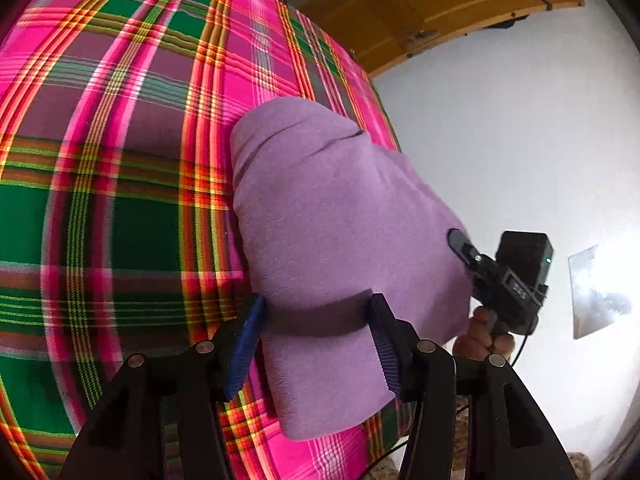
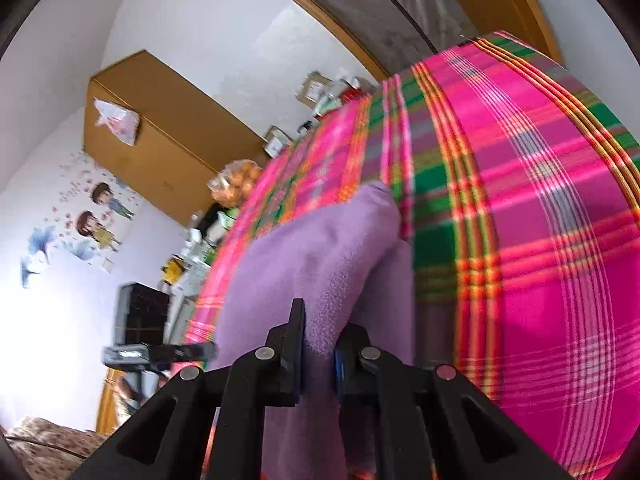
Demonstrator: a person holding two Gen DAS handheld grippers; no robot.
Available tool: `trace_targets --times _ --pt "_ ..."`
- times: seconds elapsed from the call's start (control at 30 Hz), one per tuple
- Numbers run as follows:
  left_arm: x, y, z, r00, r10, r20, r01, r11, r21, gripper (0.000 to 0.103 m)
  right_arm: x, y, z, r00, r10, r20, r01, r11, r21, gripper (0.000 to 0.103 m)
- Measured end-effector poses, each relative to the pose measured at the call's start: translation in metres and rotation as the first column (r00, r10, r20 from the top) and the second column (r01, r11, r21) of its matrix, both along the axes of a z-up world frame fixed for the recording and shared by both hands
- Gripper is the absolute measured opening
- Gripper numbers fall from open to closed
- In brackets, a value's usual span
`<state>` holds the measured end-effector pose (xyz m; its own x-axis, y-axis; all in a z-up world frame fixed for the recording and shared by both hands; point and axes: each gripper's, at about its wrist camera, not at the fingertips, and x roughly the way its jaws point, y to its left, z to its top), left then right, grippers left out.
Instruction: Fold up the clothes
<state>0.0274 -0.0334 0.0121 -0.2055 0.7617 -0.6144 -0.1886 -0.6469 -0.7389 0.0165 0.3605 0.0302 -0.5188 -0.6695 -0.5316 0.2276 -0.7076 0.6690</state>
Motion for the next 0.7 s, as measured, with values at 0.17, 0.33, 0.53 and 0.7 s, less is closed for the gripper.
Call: trace_targets --times 0.17,0.33,0.53,0.7 --pt "-0.007 0.007 -0.006 0.999 -0.006 0.033 0.006 1.0 0.0 0.056 -0.003 0.01 -0.019 1.0 -0.01 0.026 0.009 1.0 0.028 0.02" --pt "0.0 0.002 -0.007 0.999 -0.012 0.034 0.012 1.0 -0.008 0.058 -0.002 0.018 -0.023 0.999 -0.038 0.039 0.035 0.996 0.079 0.038" --pt "-0.011 0.016 0.008 0.999 -0.014 0.032 0.016 0.997 -0.073 0.059 0.009 0.013 -0.005 0.996 -0.082 -0.018 0.084 0.976 0.2 0.038" --pt "-0.011 0.016 0.036 0.998 0.04 -0.05 -0.048 0.982 -0.18 0.057 0.017 0.004 0.024 0.987 -0.097 -0.127 0.123 0.969 0.216 0.037"
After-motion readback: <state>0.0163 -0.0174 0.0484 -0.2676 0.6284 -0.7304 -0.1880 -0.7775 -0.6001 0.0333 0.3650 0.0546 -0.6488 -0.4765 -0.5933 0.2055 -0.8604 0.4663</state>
